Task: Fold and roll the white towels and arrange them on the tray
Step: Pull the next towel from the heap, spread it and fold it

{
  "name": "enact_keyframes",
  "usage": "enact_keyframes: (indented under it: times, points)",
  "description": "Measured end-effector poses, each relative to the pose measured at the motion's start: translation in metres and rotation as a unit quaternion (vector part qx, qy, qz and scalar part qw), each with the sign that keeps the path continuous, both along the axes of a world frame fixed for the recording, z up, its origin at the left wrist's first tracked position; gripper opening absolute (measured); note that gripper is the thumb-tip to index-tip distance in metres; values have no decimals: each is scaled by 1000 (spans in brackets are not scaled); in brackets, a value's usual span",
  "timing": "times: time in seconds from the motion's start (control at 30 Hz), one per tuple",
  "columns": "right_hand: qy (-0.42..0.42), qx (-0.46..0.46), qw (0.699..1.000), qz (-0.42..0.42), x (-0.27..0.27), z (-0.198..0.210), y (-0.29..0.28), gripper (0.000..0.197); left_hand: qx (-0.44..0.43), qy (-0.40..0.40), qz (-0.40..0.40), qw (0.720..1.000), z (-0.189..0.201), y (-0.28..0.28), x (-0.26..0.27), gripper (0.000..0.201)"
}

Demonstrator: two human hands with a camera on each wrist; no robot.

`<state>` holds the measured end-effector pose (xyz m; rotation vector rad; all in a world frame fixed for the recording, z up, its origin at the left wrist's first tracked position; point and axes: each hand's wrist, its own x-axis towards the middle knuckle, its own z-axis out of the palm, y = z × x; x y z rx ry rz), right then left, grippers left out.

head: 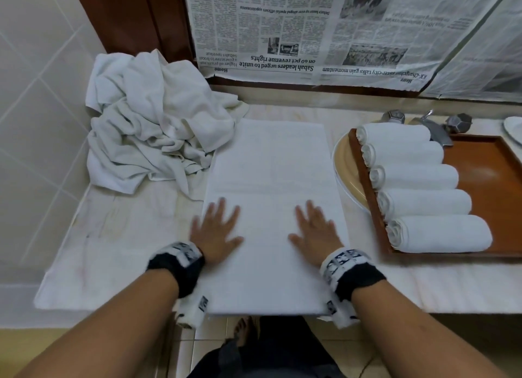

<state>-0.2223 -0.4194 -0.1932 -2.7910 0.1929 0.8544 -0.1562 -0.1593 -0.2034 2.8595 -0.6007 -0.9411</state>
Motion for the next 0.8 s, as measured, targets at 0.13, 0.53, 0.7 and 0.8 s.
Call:
enact_keyframes:
  times: [0.13, 0.53, 0.7, 0.8]
  points:
    - [24, -8, 994, -103, 10, 16, -48, 78, 11, -47, 179, 983, 3, 44, 49, 76]
    - [29, 1, 997, -67, 58, 11, -42, 78, 52, -62, 96, 992, 7, 18, 82, 93]
    - [-13, 56, 998, -38, 90, 31, -8, 73, 25, -29, 70, 997, 59, -29, 87, 56]
    - [11, 97, 995, 21, 107, 25, 25, 72, -34, -24, -16, 999, 64, -78, 80, 50]
